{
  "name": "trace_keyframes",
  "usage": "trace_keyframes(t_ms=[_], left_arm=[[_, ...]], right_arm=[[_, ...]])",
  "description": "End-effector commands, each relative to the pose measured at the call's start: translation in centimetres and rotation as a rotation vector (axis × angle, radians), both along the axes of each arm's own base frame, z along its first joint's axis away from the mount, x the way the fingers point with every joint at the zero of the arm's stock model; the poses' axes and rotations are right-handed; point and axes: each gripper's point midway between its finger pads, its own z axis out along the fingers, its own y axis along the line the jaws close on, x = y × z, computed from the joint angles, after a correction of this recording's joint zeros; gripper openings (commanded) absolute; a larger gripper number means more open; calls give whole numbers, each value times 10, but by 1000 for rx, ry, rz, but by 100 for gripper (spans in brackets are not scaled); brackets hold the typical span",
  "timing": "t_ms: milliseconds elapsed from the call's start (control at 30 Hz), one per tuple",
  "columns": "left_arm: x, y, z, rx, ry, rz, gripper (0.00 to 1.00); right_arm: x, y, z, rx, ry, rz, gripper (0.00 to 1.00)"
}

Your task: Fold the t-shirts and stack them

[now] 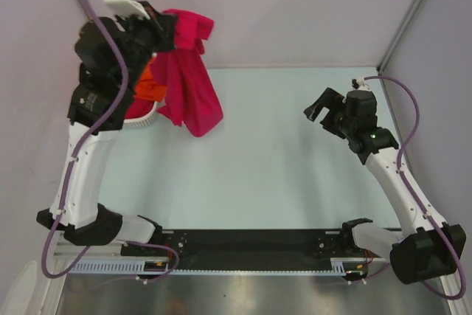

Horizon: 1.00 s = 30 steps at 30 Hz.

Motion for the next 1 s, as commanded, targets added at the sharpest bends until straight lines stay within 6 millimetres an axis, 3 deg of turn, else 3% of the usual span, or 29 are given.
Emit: trace_keyframes(t_ms=[0, 33, 100, 133, 200, 233, 367, 400, 533, 633, 700, 967], left_arm=[[-4, -56, -40, 16, 32, -107, 0], [1, -79, -75, 24, 99, -149, 0], [10, -103, -117, 44, 187, -180, 0], [9, -124, -153, 67, 249, -205, 0], [16, -141, -202, 97, 333, -179, 0], [13, -155, -238, 121, 383, -195, 0], [20, -174, -346, 152, 564, -181, 0], [21, -180, -385, 181, 639, -177, 0], [1, -200, -465, 242, 792, -253, 0], [-8, -209, -491, 258, 833, -280, 0], [-9, -213, -496, 276, 845, -297, 0], [5, -217, -474, 295, 793, -283, 0]], right_arm=[[-16, -33, -3, -79, 24, -71, 100], [-20, -36, -2, -89, 22, -71, 100], [-25, -44, -7, -94, 44, -90, 100], [-27, -45, -6, -92, 42, -96, 100], [-30, -47, -9, -91, 50, -102, 100], [-31, -47, -10, -88, 54, -104, 100], [-37, -47, -25, -78, 92, -114, 100], [-39, -48, -33, -80, 107, -114, 100], [-45, -48, -53, -84, 155, -116, 100], [-43, -44, -55, -67, 158, -105, 100], [-43, -43, -54, -56, 160, -104, 100], [-41, -41, -51, -51, 144, -91, 100]])
